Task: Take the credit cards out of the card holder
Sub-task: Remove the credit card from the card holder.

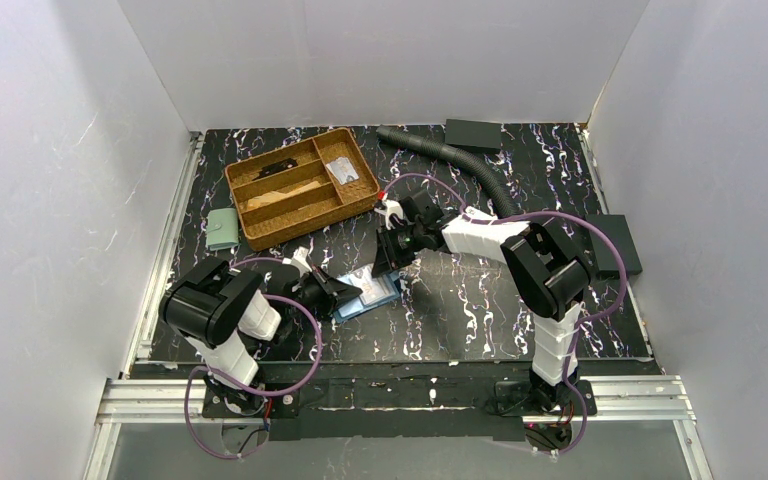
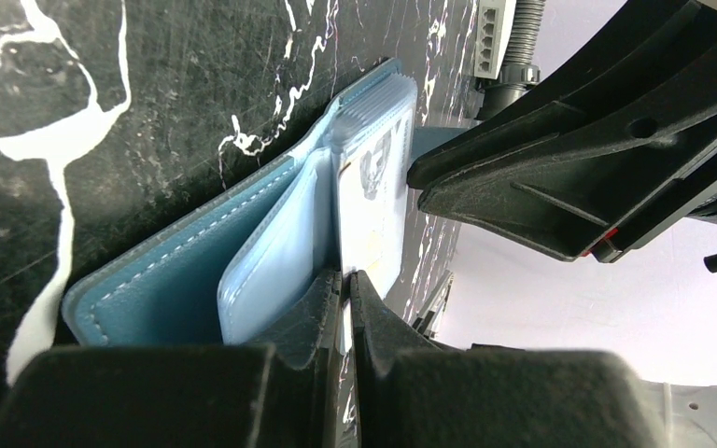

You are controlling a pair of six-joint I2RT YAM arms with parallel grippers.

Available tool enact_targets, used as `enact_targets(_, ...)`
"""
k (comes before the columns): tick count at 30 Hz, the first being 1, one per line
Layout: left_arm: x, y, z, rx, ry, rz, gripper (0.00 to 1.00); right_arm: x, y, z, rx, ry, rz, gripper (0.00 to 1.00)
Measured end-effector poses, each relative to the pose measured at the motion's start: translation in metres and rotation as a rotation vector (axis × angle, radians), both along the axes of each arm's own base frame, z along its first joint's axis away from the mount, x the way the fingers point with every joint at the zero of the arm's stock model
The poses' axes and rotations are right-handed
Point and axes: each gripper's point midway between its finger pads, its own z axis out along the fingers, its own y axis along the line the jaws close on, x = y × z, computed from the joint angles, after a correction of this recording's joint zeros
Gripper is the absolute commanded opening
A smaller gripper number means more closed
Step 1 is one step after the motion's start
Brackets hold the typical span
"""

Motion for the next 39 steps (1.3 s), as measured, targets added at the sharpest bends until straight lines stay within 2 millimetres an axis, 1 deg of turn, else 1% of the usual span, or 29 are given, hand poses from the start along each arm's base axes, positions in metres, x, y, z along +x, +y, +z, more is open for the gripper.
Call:
enact_targets(21,-0.003,0.008,-0.001,-0.003,-0.003,0.011,0.00,-0.001,0.001,0.000,0.002,-0.002,0.007,0.29)
enact_targets(26,-0.008,0.012,-0.003,-0.007,0.009,0.010,0.00,-0.001,0.001,0.000,0.002,-0.001,0.008,0.29)
enact_targets(39,-0.011,0.017,-0.001,-0.006,0.008,0.009,0.00,-0.001,0.001,0.000,0.001,0.002,0.011,0.29)
